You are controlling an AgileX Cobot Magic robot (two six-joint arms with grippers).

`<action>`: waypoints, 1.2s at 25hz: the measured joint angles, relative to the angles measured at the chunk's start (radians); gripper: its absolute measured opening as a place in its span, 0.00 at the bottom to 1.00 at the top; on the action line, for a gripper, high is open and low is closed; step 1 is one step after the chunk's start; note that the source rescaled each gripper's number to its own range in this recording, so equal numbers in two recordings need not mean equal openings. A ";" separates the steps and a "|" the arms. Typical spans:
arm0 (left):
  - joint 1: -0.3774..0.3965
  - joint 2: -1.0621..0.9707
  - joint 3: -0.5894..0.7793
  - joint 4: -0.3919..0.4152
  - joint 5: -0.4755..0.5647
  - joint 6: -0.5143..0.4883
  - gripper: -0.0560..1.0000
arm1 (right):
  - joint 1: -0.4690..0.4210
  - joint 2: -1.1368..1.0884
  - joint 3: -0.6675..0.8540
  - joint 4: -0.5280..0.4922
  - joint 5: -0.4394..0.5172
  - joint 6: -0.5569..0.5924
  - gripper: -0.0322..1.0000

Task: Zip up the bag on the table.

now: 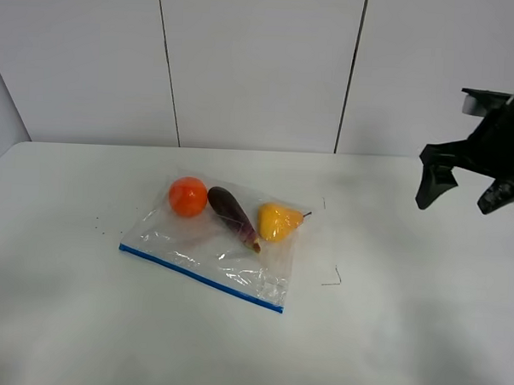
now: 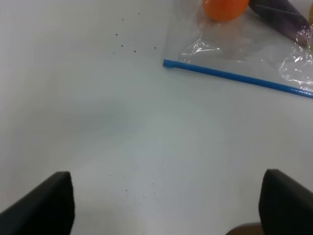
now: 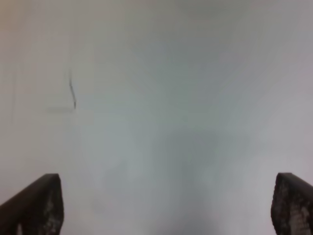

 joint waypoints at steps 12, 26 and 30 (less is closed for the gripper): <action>0.000 0.000 0.000 0.000 0.000 0.000 1.00 | 0.000 -0.718 0.584 -0.012 -0.111 0.000 1.00; 0.000 0.000 0.000 0.000 0.000 0.000 1.00 | 0.000 -1.440 0.745 -0.006 -0.166 0.001 1.00; 0.000 0.000 0.000 0.000 0.000 0.000 1.00 | 0.000 -1.547 0.752 -0.007 -0.174 0.001 1.00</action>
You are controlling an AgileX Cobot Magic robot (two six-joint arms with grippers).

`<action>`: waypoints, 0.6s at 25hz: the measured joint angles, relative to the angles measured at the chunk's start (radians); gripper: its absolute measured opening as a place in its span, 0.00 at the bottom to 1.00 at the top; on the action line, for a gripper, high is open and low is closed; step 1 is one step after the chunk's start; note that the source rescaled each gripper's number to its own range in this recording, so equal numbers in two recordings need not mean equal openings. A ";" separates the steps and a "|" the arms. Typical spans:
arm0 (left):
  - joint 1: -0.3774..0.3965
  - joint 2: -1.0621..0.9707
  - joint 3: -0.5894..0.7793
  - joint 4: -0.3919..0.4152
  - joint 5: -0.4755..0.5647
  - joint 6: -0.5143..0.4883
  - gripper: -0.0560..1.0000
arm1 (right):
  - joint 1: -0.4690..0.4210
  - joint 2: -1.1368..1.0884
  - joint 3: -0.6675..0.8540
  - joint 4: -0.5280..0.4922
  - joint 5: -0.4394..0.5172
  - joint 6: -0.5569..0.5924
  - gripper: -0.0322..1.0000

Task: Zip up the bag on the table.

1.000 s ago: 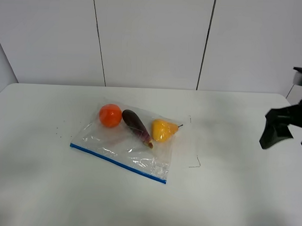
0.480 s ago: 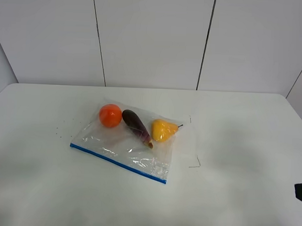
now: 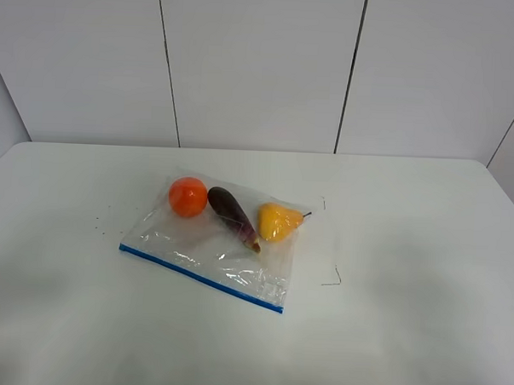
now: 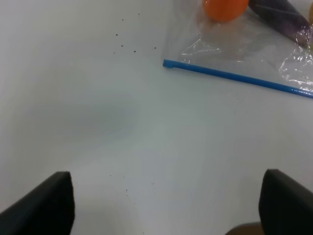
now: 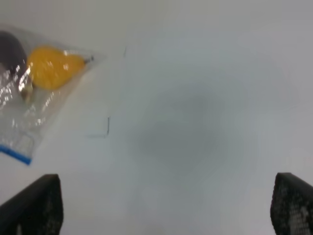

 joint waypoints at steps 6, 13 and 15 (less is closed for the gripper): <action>0.000 0.000 0.000 0.000 0.000 0.000 1.00 | 0.000 -0.021 0.002 -0.005 -0.002 0.001 1.00; 0.000 0.000 0.000 0.000 0.000 0.000 1.00 | 0.000 -0.021 0.003 -0.008 -0.002 0.002 1.00; 0.000 0.000 0.000 0.000 0.000 0.000 1.00 | 0.000 -0.021 0.006 -0.013 -0.004 0.003 1.00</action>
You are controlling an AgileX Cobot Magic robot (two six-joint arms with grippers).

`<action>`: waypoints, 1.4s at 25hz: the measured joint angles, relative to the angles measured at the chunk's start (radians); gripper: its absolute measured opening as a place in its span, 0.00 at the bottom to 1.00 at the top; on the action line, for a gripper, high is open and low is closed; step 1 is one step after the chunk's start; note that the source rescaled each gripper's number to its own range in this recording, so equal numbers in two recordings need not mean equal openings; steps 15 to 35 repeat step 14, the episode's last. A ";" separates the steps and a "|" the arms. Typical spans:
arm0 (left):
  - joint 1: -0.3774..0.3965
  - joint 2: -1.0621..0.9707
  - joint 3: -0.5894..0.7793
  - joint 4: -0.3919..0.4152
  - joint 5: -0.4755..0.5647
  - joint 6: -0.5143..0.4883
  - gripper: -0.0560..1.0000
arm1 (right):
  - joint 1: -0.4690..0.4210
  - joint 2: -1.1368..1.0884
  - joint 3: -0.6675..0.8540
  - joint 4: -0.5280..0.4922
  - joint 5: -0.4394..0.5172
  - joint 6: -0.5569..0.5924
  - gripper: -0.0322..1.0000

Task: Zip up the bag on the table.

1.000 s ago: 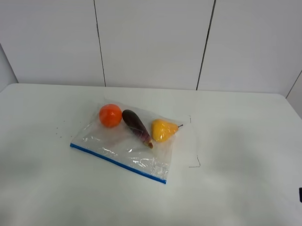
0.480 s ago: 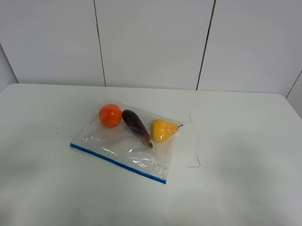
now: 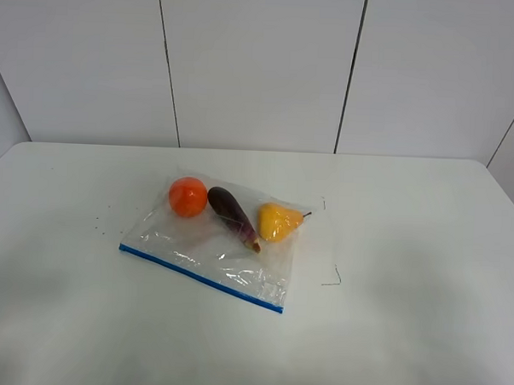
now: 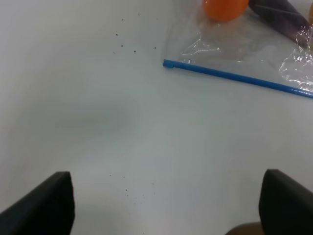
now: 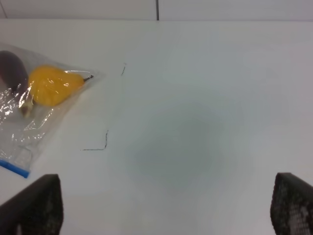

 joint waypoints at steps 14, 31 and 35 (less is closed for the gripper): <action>0.000 0.000 0.000 0.000 0.000 0.000 1.00 | 0.000 0.000 0.001 -0.014 -0.001 0.000 1.00; 0.000 0.000 0.000 0.000 0.000 0.000 1.00 | 0.000 0.000 0.001 -0.014 -0.001 0.000 1.00; 0.000 0.000 0.000 0.000 0.000 0.000 1.00 | 0.000 0.000 0.001 -0.014 -0.001 0.000 1.00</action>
